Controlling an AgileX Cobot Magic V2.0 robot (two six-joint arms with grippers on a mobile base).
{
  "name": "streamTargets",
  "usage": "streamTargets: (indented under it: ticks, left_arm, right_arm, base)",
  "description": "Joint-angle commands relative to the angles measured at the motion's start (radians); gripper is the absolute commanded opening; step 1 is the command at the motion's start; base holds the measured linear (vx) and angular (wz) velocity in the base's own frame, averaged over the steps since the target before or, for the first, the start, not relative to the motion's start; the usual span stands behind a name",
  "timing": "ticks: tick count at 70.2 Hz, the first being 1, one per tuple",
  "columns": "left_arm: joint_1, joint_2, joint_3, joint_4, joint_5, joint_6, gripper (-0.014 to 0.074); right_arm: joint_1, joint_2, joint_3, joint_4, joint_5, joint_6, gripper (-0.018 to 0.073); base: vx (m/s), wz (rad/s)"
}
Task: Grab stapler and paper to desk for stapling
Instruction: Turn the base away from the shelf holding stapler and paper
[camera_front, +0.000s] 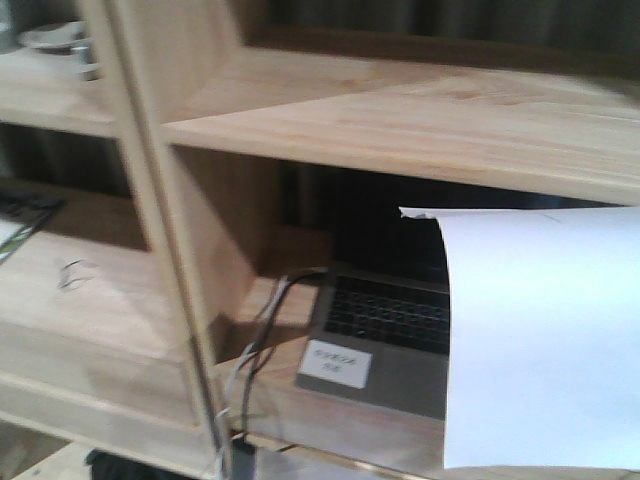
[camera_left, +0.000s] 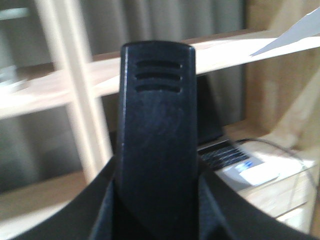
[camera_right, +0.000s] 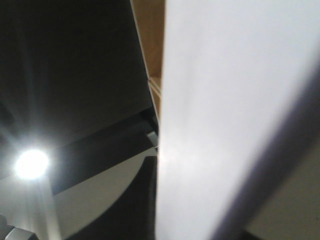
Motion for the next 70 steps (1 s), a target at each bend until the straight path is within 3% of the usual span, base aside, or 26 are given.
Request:
streamTargets:
  ticks: [1,70]
  left_arm:
    - [0.0,0.01,-0.026,-0.016,-0.119,0.0,-0.0007]
    - [0.0,0.01,-0.026,-0.016,-0.119,0.0,-0.0007]
  right_arm:
    - [-0.008,0.006,-0.026,0.006,-0.038,-0.004,-0.0006]
    - [-0.008,0.006,-0.026,0.006,-0.04,-0.004,-0.0006]
  base:
    - [-0.11,0.41]
    - [-0.12,0.48]
